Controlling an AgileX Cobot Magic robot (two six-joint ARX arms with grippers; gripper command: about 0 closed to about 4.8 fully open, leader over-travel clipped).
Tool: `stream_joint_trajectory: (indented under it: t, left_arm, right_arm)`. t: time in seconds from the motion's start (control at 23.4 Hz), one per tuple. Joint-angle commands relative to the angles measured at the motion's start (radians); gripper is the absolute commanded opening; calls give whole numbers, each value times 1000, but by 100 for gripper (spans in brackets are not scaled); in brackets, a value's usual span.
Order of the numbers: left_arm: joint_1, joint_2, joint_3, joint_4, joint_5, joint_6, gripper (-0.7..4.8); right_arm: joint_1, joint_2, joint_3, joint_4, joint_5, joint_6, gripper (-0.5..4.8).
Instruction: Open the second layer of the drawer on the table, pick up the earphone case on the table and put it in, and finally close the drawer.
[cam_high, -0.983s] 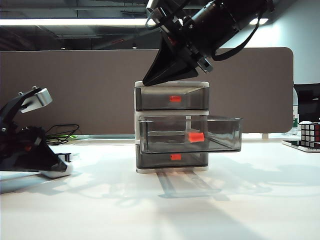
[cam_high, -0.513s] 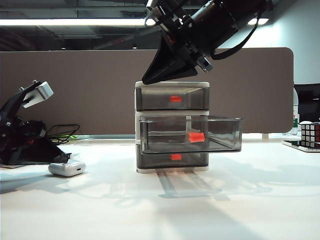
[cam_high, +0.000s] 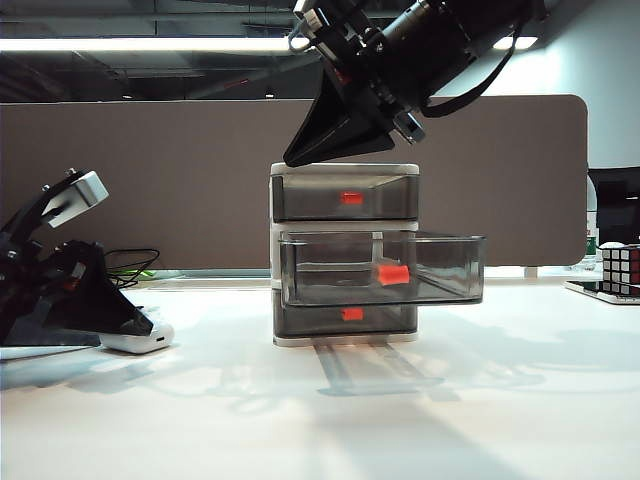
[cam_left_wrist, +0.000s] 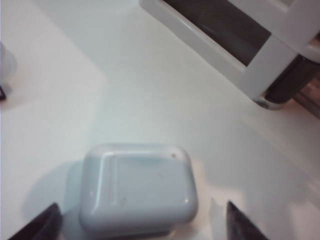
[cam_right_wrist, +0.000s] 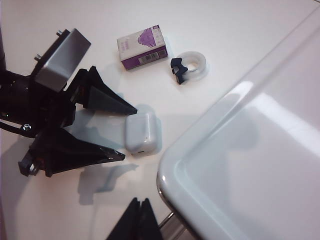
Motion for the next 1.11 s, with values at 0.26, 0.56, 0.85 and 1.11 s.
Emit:
stream_joint_trajectory:
  t: [0.26,0.56,0.85,1.11]
  left_arm:
    - [-37,-1,3,44,-56,-16,479]
    - [-156,7,9,59,-249,24,479]
    - [-164,97,48,60,-288,0,479]
    - [-164,120,50,63,-284,-3,389]
  right_arm:
    - [0,-6,7,19,-5,3,-5]
    - [-1,-6,9,32,-5,3,-5]
    - [-13,-6,18,30,-8,3,-5]
    - [-23,-6,18,28,-9,3,-5]
